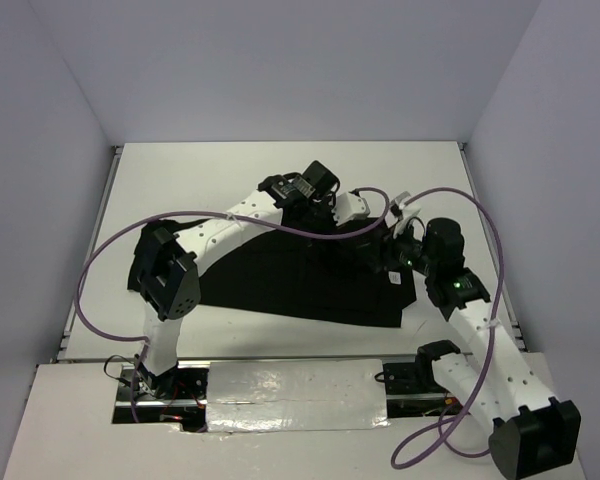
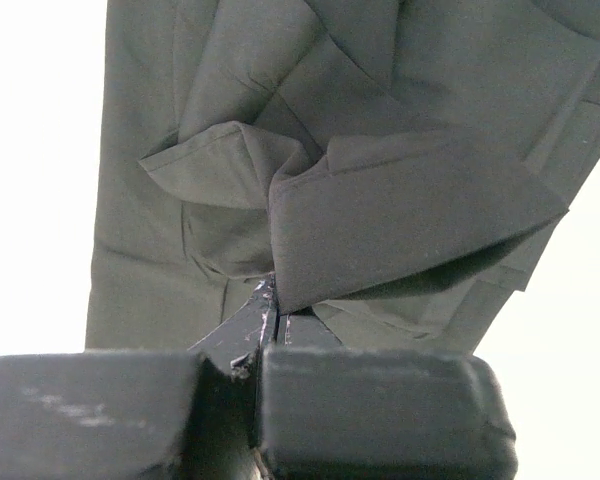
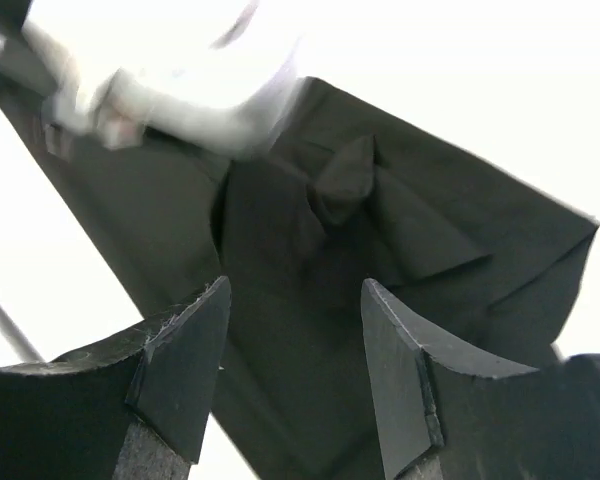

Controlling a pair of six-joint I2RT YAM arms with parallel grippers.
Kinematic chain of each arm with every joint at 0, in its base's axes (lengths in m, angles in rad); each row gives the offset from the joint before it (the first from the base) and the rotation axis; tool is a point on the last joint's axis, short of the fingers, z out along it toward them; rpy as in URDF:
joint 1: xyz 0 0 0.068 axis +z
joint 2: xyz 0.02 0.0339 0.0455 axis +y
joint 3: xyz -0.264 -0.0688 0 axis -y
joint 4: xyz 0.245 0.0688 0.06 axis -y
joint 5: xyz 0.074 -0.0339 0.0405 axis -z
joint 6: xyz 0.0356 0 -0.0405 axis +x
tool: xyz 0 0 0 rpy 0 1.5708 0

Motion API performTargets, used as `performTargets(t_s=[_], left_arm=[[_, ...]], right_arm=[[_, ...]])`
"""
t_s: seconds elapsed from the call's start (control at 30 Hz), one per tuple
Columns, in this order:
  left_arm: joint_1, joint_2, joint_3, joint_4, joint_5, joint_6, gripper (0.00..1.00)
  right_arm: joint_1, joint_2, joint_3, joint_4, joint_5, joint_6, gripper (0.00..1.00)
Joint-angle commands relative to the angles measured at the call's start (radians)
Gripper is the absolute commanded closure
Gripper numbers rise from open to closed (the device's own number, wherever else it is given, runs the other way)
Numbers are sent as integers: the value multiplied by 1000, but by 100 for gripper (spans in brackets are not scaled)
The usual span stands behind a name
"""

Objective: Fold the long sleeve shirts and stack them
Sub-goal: Fold the shirt

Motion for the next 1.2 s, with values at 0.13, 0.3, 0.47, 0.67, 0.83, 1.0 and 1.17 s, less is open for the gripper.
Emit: performTargets(t_s=[0.13,0.3,0.47,0.67,0.83,1.0,1.17], left_arm=[[15,-27,48,-6,85,2,100],[14,-23,59,-14,85,8,100],[15,-21,71,-20,79,13,100],[15,-10,85,-29,79,8,100],[15,-4,99,-38,89,8,100],[15,-13,103,-49,69,20,100],[35,0,193,-75,-1,55,100]], right_arm=[[6,-143,-121,117,-182,-450,32],[13,-69,-115,175,-256,-433,32],[35,-3,-135,259,-279,-442,32],[71,18,-153,317,-245,-413,33],[119,93,-159,440,-195,-366,36],[133,165,-139,445,-115,-367,88],[130,124,-70,403,-12,-444,100]])
